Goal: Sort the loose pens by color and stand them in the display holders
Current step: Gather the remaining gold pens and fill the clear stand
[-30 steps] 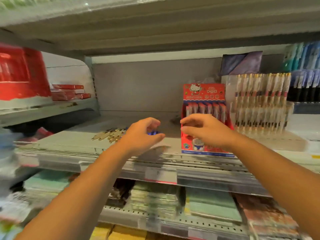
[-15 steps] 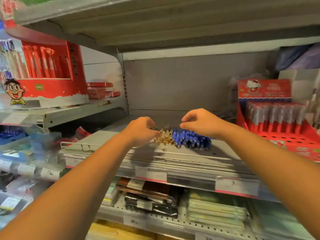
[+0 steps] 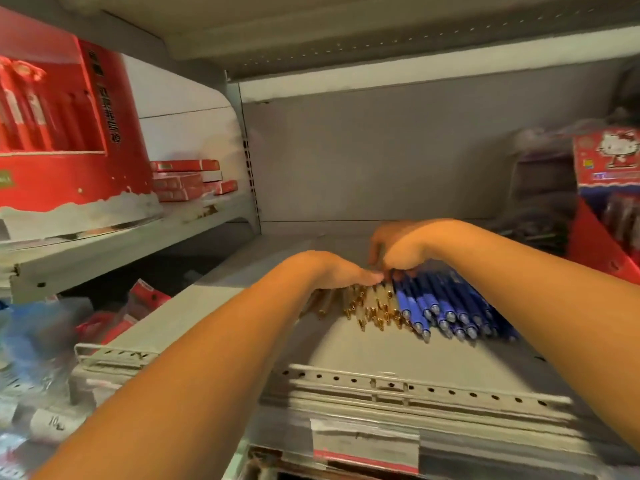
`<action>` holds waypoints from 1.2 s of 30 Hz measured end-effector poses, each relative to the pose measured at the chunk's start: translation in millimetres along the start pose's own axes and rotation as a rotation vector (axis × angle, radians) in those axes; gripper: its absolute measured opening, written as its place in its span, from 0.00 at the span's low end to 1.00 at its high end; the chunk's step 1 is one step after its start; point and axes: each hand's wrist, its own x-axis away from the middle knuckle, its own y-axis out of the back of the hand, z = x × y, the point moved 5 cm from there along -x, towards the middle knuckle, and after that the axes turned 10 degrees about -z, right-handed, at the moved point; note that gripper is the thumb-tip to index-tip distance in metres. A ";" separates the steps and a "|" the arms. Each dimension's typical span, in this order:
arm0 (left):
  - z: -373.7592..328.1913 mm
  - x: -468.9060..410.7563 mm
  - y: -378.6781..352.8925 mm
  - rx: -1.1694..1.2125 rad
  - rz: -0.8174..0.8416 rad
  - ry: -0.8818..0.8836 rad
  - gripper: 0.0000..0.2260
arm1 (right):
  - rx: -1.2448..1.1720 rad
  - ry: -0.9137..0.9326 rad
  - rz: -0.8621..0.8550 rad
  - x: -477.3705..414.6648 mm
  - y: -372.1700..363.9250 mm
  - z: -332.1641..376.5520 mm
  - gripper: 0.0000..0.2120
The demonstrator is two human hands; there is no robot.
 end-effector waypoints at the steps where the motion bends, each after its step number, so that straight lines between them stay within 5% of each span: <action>1: -2.8 -1.6 -0.6 -0.038 0.043 -0.001 0.38 | 0.003 -0.013 -0.003 -2.1 0.5 0.2 0.12; 6: -14.9 -6.7 -2.9 -0.077 0.231 -0.058 0.40 | -0.017 -0.061 -0.047 -6.6 3.6 3.2 0.20; 10: -16.5 -18.5 0.7 -0.017 0.162 -0.137 0.28 | -0.006 -0.131 -0.059 -9.9 -2.6 4.8 0.22; 15: -7.3 -24.3 4.3 0.036 0.166 -0.235 0.29 | -0.063 -0.180 -0.122 -14.5 -6.1 5.0 0.21; 21: -6.6 -20.0 14.7 0.096 0.151 -0.365 0.16 | -0.204 -0.189 -0.138 -15.5 -13.5 2.0 0.15; 36: -8.6 -19.6 11.0 0.024 0.059 -0.186 0.12 | -0.186 -0.208 -0.111 -10.1 -17.7 1.3 0.12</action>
